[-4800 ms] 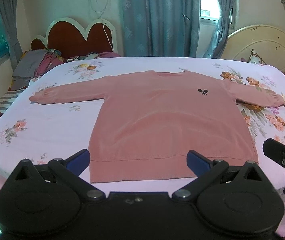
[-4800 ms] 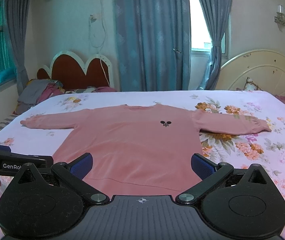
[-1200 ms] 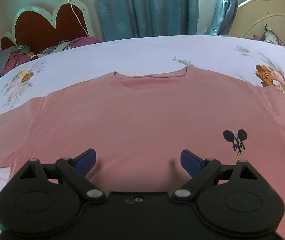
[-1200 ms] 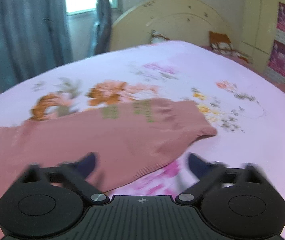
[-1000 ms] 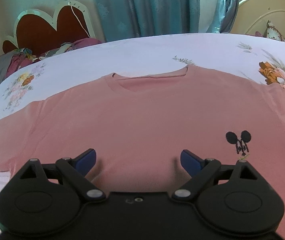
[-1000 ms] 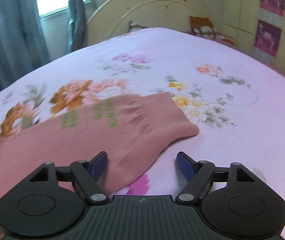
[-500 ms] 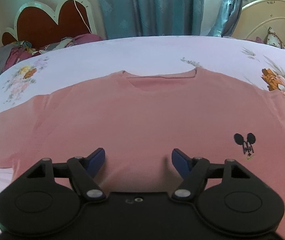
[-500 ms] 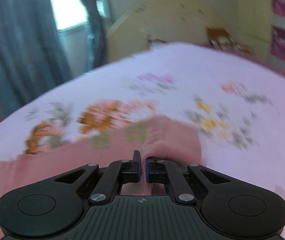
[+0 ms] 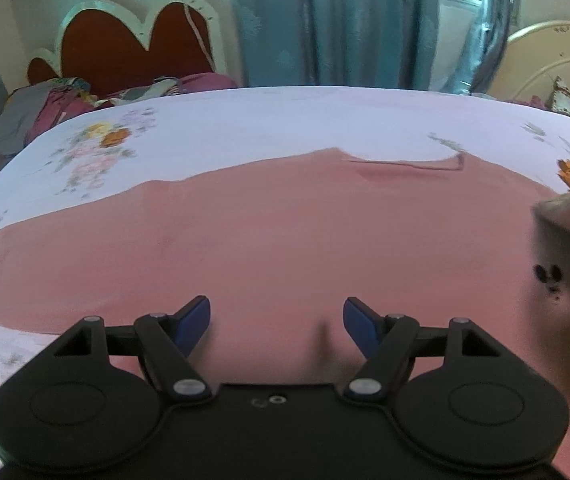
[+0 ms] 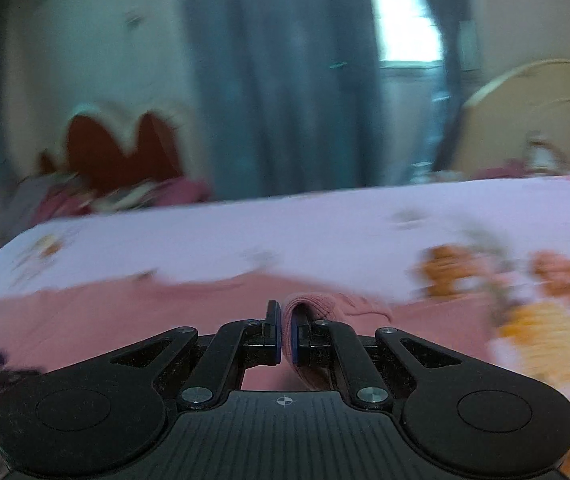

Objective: Fold small clothes

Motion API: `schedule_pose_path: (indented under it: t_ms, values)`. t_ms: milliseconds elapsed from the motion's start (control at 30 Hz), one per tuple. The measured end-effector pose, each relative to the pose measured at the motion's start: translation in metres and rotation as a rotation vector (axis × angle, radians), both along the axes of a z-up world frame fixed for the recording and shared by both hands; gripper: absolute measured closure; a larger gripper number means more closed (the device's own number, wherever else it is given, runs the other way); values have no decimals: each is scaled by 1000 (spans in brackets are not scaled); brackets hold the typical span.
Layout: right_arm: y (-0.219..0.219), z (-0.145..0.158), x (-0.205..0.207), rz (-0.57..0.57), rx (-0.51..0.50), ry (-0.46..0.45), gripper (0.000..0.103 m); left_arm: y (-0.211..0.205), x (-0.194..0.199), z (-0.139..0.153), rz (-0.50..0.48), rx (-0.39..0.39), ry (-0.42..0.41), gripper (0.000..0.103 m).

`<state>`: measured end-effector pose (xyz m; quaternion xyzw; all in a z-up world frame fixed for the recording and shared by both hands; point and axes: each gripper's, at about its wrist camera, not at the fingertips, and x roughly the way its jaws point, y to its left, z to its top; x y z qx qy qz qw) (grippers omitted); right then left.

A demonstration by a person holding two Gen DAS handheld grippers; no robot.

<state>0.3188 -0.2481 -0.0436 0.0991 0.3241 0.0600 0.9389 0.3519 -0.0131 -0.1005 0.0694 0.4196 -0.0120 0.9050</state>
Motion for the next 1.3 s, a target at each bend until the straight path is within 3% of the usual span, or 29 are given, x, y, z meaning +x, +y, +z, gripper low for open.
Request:
schedule_pose_path:
  t_ms: [133,267,333,367,400,467,567,800,1100,1200,1267,1300]
  values:
    - [66,-28,10,102,-2,80,98,24,4,0,16,8,0,31]
    - [104,-43,9,154,-105,151,96,35,7,-4,6,6,3,31]
    - [110,-43,6,174,-134,158,65,35,7,-5,-10,-10,10,31]
    - [107,-41,3,178,-135,152,28,33,8,-6,-26,-19,12,31]
    - [108,-36,-3,177,-152,128,15,30,8,-6,-46,-27,14,31]
    - [108,-30,-15,191,-185,93,15,16,8,-9,-96,-45,22,30]
    - [85,-23,-29,162,-157,103,15,-12,6,-12,-190,-67,28,29]
    - [3,-16,-69,-51,-180,129,15,-104,-11,-31,-472,-11,14,31]
    - [-57,-26,-91,-186,-136,177,15,-121,0,-55,-455,65,-36,39]
    - [-64,-34,-84,-220,-124,187,15,-126,5,-54,-476,19,-58,58]
    - [-69,-39,-80,-242,-105,197,15,-131,9,-54,-505,-14,-62,84]
    - [-70,-40,-79,-251,-99,201,15,-131,11,-54,-509,-41,-64,87]
